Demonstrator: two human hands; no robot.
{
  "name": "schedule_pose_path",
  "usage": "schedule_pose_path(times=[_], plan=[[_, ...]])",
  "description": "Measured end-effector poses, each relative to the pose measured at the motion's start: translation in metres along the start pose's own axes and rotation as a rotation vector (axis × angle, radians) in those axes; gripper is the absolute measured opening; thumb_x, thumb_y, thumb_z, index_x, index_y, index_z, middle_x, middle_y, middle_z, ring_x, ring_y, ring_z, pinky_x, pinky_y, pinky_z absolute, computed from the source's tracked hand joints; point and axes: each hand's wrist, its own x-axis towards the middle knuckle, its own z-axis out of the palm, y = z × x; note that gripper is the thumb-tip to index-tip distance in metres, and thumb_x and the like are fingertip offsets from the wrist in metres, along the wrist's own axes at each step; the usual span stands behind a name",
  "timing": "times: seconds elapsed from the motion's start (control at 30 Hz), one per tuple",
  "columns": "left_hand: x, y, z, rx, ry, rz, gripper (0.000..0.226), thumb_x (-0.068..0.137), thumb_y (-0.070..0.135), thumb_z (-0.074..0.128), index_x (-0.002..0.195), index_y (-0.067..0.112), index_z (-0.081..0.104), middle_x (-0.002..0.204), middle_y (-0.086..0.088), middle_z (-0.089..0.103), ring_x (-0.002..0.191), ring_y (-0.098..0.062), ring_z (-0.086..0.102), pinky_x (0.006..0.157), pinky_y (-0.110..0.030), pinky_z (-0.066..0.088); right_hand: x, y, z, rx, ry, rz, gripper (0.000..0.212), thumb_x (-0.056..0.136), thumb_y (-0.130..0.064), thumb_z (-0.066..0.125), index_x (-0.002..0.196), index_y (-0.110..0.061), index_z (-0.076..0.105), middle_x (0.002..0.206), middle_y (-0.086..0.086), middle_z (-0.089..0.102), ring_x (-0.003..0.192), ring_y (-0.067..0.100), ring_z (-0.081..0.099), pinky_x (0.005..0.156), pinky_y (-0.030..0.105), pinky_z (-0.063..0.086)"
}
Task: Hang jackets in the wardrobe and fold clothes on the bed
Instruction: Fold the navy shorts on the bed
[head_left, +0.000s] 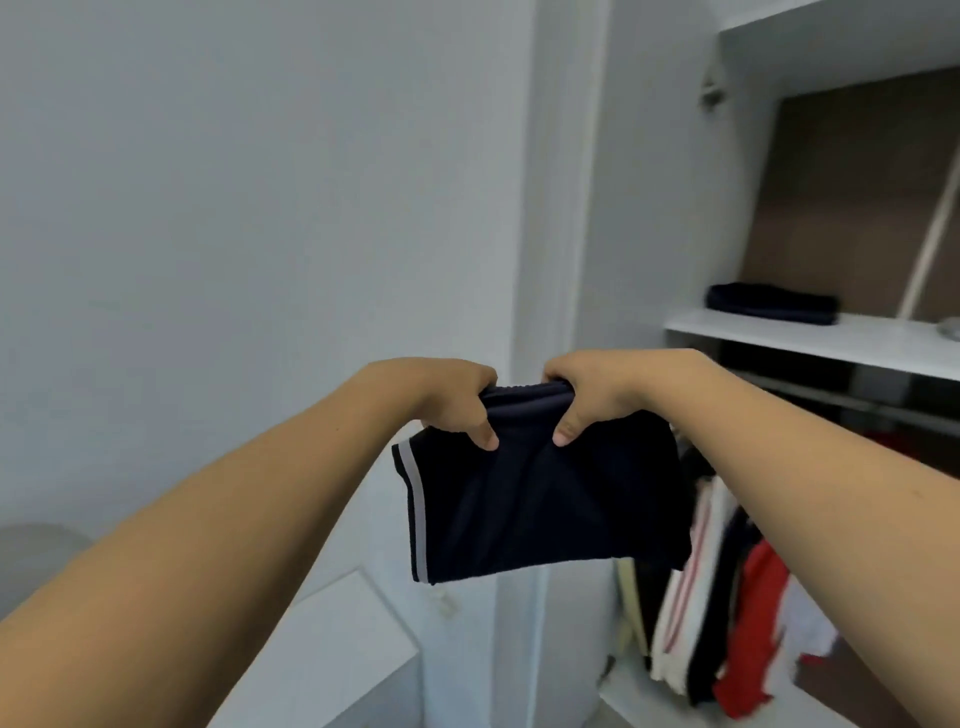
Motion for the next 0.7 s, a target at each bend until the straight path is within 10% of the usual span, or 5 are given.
schedule_pose_path(times=[0.27,0.7], plan=[[0.132,0.167,-0.001,0.146,-0.002,0.218,0.036,0.083,0.040,0.071,0.105,0.024,0.047,0.102,0.006,0.056,0.097,-0.024,0.059,0.089,-0.043,0.052,-0.055,0.175,-0.033,-0.074,-0.003,0.375,0.045,0.077,-0.022,0.069,0.111,-0.026,0.041,0.111,-0.002,0.051,0.100,0.027,0.056,0.089,0.044,0.050],[0.305,0.276,-0.080,0.354,0.636,0.554,0.029,0.090,0.036,0.056,0.098,0.021,0.032,0.079,0.003,0.051,0.064,-0.016,0.048,0.050,-0.031,0.027,-0.041,0.321,-0.128,-0.308,0.668,0.460,0.039,0.087,-0.014,0.060,0.119,-0.024,0.042,0.113,0.001,0.044,0.088,0.026,0.054,0.076,0.041,0.048]])
